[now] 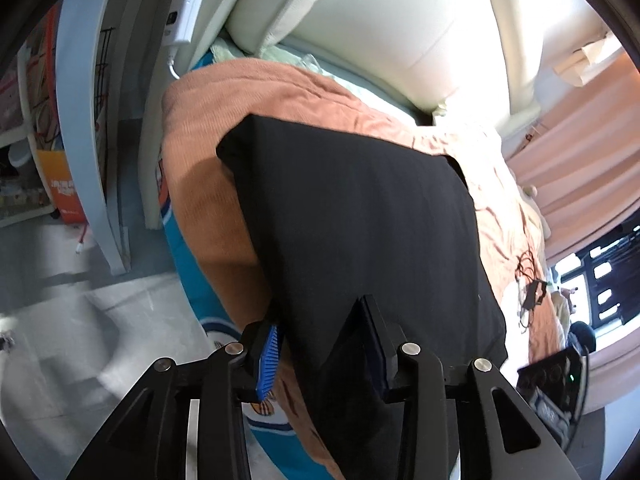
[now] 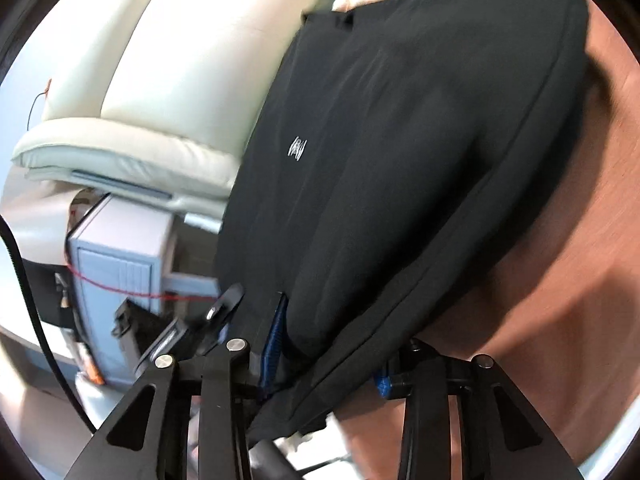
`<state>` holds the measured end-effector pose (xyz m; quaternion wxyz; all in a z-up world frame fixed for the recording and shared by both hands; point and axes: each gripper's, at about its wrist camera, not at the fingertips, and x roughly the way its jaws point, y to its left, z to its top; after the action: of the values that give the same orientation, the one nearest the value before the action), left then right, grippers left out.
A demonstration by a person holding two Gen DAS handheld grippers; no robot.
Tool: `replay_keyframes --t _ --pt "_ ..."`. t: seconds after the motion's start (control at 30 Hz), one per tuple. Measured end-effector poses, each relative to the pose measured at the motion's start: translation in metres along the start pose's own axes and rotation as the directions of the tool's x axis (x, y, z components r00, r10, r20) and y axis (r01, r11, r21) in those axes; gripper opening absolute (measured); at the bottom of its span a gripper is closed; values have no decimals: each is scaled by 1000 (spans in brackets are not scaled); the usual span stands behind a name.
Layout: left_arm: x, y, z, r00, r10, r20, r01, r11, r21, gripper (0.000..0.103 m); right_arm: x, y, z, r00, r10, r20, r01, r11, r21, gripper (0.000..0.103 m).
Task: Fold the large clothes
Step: 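Lower the black garment onto the orange blanket with both tools, then open both tools and release the black garment on the blanket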
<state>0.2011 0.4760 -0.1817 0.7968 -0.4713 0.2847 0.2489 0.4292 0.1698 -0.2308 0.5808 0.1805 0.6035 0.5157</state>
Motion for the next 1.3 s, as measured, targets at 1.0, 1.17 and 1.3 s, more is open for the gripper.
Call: replay_keyframes --t 1.0,1.17,1.3 --pt "5 -20 -60 990 -103 -96 93 990 -102 34 -55 -22 64 927 -346 144 359 930 -82 36" --pt "-7 -17 -62 995 -58 -83 46 990 -136 39 -81 -7 53 906 -391 162 412 901 -134 36" --pt "-25 -31 -66 996 -35 -77 27 995 -100 39 -110 6 47 886 -426 183 455 874 -168 36"
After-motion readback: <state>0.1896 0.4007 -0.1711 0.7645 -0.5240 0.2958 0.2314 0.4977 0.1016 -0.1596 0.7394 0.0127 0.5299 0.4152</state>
